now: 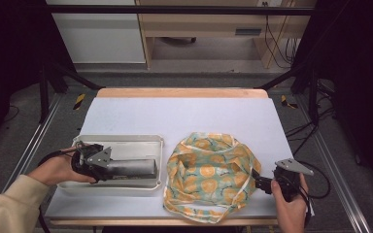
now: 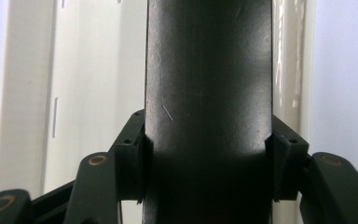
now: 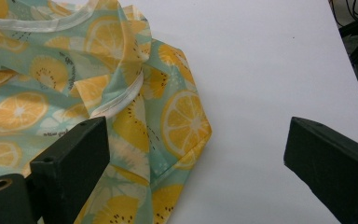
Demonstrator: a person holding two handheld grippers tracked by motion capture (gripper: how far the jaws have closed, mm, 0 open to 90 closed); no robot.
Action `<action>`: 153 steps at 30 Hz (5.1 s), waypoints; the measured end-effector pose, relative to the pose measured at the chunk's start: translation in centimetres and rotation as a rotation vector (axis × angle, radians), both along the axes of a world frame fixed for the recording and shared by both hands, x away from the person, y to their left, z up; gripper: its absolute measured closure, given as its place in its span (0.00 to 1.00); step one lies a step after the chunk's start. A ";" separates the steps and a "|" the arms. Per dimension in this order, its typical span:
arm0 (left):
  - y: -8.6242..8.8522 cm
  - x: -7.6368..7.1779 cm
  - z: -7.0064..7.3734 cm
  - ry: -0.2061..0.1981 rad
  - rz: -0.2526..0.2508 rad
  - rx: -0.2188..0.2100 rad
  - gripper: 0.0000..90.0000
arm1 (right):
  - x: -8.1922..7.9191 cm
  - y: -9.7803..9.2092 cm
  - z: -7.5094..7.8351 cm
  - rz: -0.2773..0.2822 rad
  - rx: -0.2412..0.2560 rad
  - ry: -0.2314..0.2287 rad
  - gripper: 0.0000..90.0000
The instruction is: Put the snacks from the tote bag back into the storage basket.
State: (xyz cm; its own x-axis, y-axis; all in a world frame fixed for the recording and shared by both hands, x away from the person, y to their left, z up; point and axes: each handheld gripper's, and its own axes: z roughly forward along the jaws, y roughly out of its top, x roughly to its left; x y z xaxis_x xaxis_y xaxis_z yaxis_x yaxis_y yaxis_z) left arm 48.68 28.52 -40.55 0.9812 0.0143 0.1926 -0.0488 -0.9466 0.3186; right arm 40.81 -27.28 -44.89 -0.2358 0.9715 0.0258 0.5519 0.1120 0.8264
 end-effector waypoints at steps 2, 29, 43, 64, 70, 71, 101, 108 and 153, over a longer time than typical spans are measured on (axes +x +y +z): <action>-0.1 0.1 -0.1 0.002 -0.008 -0.001 0.48 | 0.0 0.0 0.0 0.002 0.001 0.003 0.08; -0.2 2.1 -1.7 0.090 -0.040 -0.050 0.48 | 0.0 0.4 -0.2 0.020 -0.002 0.018 0.07; 0.0 2.9 -2.2 0.126 -0.034 -0.063 0.46 | 0.0 0.3 -0.1 0.015 0.004 0.014 0.07; -0.5 1.8 -0.9 0.101 0.055 -0.138 0.11 | 0.0 0.4 -0.1 0.018 0.005 0.018 0.07; -0.9 1.3 -0.6 0.086 0.052 -0.144 0.10 | 0.0 0.4 -0.1 0.018 -0.001 0.017 0.07; -1.0 1.3 -0.6 0.086 0.054 -0.140 0.09 | 0.0 0.4 -0.1 0.018 -0.001 0.017 0.07; -2.9 -0.2 1.7 0.026 0.081 -0.205 0.09 | 0.1 0.4 -0.2 0.020 -0.002 0.017 0.07; -3.4 -0.5 2.8 0.015 0.145 -0.246 0.09 | 0.1 0.4 -0.1 0.020 0.000 0.017 0.07; -3.1 1.7 3.4 -0.082 0.657 -0.472 0.11 | 0.1 0.6 -0.2 0.030 -0.016 0.013 0.07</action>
